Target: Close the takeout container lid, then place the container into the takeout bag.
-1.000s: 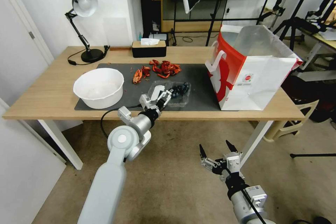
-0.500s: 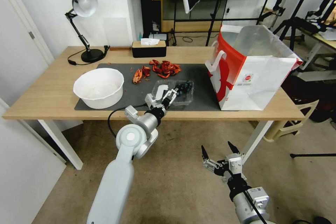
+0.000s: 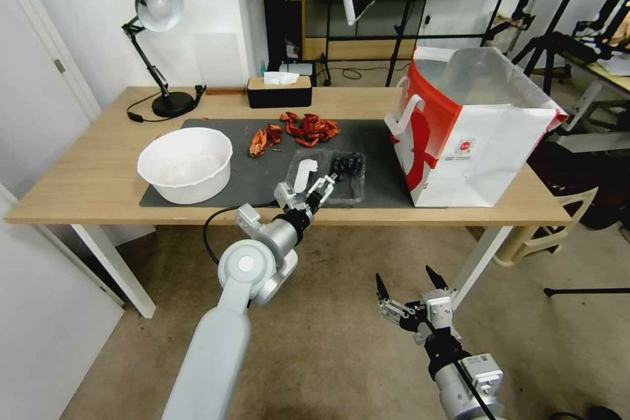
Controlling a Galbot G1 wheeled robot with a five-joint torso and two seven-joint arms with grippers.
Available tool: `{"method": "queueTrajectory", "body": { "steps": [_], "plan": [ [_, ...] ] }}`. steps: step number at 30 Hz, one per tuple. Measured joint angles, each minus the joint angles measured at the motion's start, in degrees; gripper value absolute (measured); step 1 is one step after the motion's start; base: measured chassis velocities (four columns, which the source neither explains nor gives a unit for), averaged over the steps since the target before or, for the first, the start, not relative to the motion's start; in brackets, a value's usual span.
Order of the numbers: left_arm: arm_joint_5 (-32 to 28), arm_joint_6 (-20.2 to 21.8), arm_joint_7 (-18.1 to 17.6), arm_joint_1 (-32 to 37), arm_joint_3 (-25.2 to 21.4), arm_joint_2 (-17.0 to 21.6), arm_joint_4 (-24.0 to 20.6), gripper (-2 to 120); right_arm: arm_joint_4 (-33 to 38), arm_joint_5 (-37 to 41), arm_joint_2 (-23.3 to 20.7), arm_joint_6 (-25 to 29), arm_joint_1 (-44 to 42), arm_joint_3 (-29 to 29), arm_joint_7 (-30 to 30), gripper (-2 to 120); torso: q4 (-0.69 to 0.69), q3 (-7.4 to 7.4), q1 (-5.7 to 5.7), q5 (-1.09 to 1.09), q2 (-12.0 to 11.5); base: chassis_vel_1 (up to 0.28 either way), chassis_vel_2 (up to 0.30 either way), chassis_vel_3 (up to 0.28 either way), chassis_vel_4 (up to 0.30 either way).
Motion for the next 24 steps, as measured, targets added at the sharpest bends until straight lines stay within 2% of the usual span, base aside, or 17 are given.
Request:
{"method": "queueTrajectory", "body": {
  "steps": [9,18,24],
  "plan": [
    [0.09,0.69,-0.63,3.26,0.16,0.13,-3.58,100,0.73,-0.70,0.18,0.57,-0.70,-0.61,0.01,100,0.00,0.00,-0.01,0.00,-0.01,0.000,0.000,0.000,0.000],
    [1.51,2.06,-0.30,6.09,-0.32,0.72,-5.07,100,0.73,-1.39,0.37,0.69,-0.59,-1.70,0.05,100,0.00,0.00,-0.02,0.00,-0.01,0.000,0.000,0.000,0.000],
    [1.44,3.63,-2.05,8.47,-1.64,2.84,-8.04,100,0.87,-1.82,0.49,0.89,-0.82,-2.30,0.12,100,0.00,0.00,-0.01,0.00,-0.01,0.000,0.000,0.000,0.000]
  ]
}}
